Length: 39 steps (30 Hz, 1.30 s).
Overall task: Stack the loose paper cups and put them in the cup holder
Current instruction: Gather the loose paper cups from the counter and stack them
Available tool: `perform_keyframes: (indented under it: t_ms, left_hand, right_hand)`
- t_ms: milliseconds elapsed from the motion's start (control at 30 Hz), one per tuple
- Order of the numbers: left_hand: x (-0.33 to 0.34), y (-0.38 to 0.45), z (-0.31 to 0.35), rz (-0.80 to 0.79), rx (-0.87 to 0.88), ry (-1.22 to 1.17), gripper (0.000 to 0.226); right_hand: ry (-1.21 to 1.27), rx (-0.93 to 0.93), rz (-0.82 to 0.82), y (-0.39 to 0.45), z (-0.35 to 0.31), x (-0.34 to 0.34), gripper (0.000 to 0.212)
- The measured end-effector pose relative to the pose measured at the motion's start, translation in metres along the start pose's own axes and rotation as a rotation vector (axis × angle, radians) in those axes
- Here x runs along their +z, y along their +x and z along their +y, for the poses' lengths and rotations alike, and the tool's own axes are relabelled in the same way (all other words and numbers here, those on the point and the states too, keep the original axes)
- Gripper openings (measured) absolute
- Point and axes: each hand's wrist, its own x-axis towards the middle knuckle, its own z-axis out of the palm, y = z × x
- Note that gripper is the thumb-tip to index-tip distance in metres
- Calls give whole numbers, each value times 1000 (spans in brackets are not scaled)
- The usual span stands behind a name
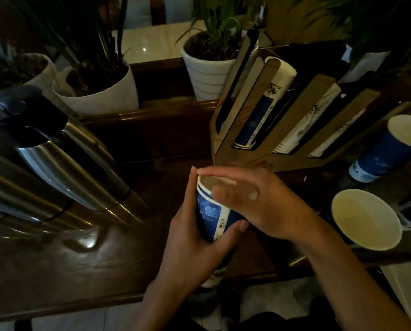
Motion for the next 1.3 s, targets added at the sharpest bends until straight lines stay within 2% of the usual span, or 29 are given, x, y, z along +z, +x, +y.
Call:
perform_keyframes:
  t_ms: [167,300,367,433,767,833,933,1000,1067,1167,1233,1300]
  left_hand:
    - [15,10,-27,61,127,-17,108]
    - [35,14,-39,120,146,-69,71]
    - [40,13,-45,108,139,-69,54]
    - [42,10,-51,93,144,-61,47]
    - [48,3,-84,78,13,-119,60]
    - [52,4,-86,95,22,-47,59]
    - [55,4,-83,159,-1,-101,64]
    - [55,-1,-82,163,-12,-119,66]
    - [57,-6,-83,158,-37,-133,69]
    - [61,-9,-78,210,-81,-126,97]
    - [62,-8,-73,229,-88,-119,99]
    - [63,-8,-73,241,-79,-117,97]
  right_hand:
    - [-428,-93,96,4,-7,8,51]
    - [-706,-56,256,6,-4,34,50]
    - [-755,-37,298,6,1,43,45]
    - [-767,-40,321,4,5,48,42]
    - [-836,-186,341,-13,12,61,41]
    - [-859,-176,343,-15,12,63,41]
    - [-926,-141,308,-16,7,64,37]
    - [-954,-98,255,-15,1,63,29]
    - [-884,51,185,-4,-8,57,23]
    - [-807,321,147,28,-24,41,47]
    - [-865,396,116,46,-26,35,61]
    - [-819,497,34,52,-23,34,67]
